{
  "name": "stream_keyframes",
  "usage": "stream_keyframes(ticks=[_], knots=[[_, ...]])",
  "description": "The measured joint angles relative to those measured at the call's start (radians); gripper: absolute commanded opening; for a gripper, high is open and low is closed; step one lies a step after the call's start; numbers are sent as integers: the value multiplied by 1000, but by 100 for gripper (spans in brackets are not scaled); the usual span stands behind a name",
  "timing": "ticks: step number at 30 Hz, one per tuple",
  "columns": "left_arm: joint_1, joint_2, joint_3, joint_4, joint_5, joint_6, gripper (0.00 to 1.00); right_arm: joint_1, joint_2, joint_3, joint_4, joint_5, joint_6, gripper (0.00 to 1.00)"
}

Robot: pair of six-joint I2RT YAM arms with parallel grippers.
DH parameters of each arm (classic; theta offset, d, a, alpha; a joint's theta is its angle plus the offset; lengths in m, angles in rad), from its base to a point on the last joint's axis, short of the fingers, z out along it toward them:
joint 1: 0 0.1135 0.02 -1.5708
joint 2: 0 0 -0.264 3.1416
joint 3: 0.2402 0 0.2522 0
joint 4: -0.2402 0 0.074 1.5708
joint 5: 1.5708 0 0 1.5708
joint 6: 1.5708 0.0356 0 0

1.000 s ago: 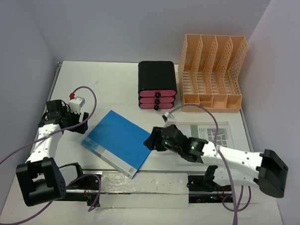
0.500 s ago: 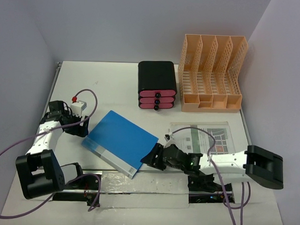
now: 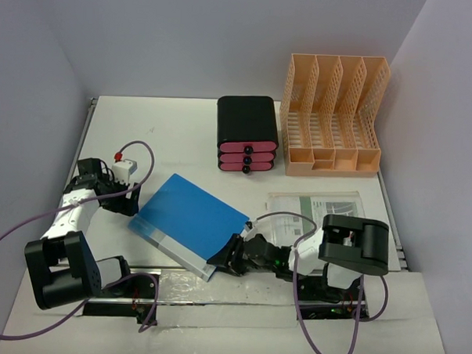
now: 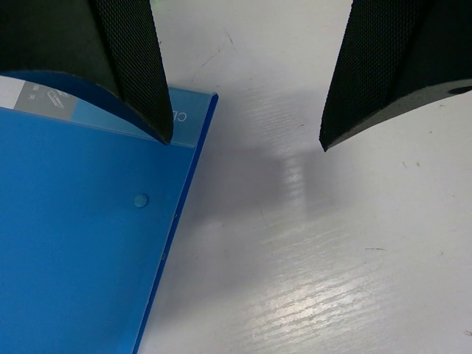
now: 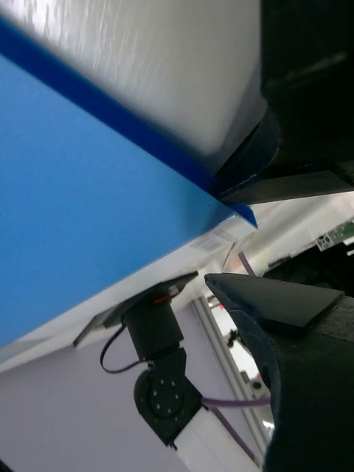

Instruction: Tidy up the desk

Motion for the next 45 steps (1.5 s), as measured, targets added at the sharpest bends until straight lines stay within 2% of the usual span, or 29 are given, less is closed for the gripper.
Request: stream_keyframes(ticks=[10,12,14,16,23,28,30,36,45], knots=[[0,-8,-18,30,1,10,84,2,112,0,149,42,65,37],[0,-23,-21,30,4,12,84,-1,123,1,160,59,72,27],[0,-40,-22,30,11,16,84,-7,140,5,174,73,79,6],[0,-56,-22,26,20,21,84,-20,174,18,198,79,87,1],[3,-110,13,-33,46,17,84,-87,285,60,359,66,102,0],[44,-150,147,-107,100,-21,87,-143,362,98,428,44,127,0],[69,-167,206,-120,136,-43,89,-162,368,118,434,39,137,0],[162,-193,313,-123,270,-142,88,-214,357,185,441,42,133,0],[191,-89,322,-169,411,-227,87,-241,314,250,444,44,115,0]])
